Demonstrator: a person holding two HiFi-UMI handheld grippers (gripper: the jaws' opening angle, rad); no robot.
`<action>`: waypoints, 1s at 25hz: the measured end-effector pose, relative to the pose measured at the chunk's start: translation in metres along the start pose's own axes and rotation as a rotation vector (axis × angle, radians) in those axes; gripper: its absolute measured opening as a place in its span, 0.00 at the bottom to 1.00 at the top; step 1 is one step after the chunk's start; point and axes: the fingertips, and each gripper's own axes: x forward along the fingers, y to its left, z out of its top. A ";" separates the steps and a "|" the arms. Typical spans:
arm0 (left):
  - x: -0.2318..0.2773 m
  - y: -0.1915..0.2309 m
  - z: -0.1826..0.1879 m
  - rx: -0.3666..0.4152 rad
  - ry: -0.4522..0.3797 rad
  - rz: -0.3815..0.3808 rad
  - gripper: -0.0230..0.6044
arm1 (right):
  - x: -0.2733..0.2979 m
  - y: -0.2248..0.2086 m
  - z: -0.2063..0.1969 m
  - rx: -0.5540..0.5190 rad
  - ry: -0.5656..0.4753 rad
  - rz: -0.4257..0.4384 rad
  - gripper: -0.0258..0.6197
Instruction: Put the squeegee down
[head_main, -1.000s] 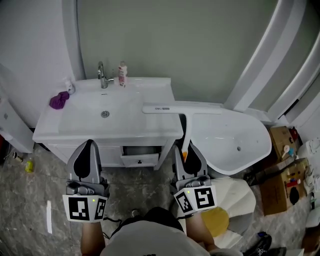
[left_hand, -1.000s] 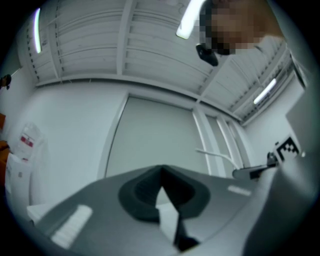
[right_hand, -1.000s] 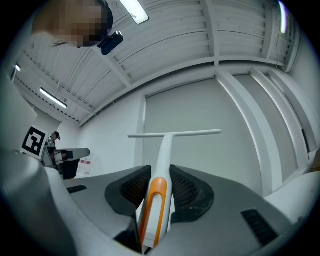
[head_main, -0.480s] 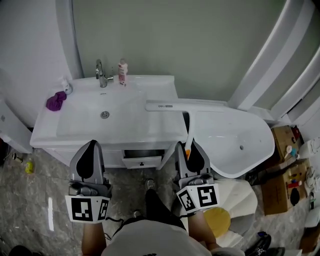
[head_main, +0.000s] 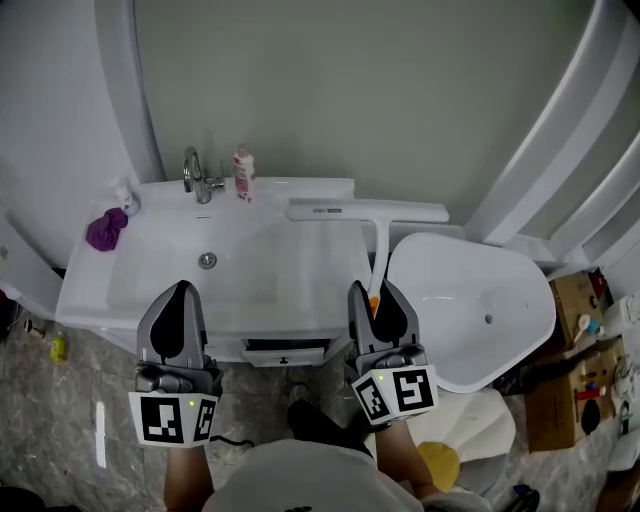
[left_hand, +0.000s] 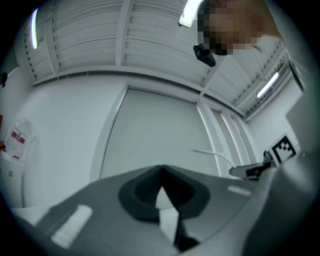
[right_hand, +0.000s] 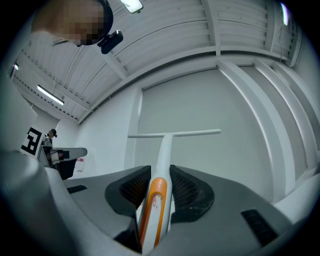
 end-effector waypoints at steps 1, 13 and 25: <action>0.009 0.002 -0.002 -0.001 0.000 0.006 0.05 | 0.009 -0.004 0.000 0.000 0.001 0.004 0.22; 0.086 -0.003 -0.020 0.011 -0.004 0.051 0.05 | 0.080 -0.058 -0.012 0.015 0.011 0.051 0.22; 0.133 -0.016 -0.033 0.029 -0.016 0.080 0.05 | 0.121 -0.095 -0.026 0.031 0.025 0.095 0.22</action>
